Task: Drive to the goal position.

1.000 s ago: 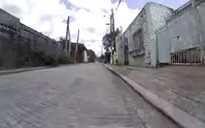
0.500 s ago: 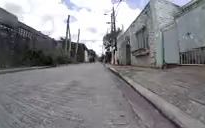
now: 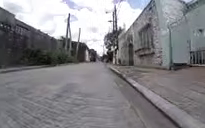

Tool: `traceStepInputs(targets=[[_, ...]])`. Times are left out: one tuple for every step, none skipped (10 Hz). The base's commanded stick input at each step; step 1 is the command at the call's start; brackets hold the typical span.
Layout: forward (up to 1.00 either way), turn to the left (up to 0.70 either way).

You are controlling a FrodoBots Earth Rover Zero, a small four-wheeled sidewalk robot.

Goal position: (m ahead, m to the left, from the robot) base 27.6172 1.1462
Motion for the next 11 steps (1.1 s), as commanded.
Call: traceStepInputs(targets=[[0.82,0.0],[0.79,0.0],[0.77,0.0],[0.76,0.0],[0.82,0.0],[0.91,0.0],[0.94,0.0],[0.95,0.0],[0.98,0.0],[1.0,0.0],[1.0,0.0]])
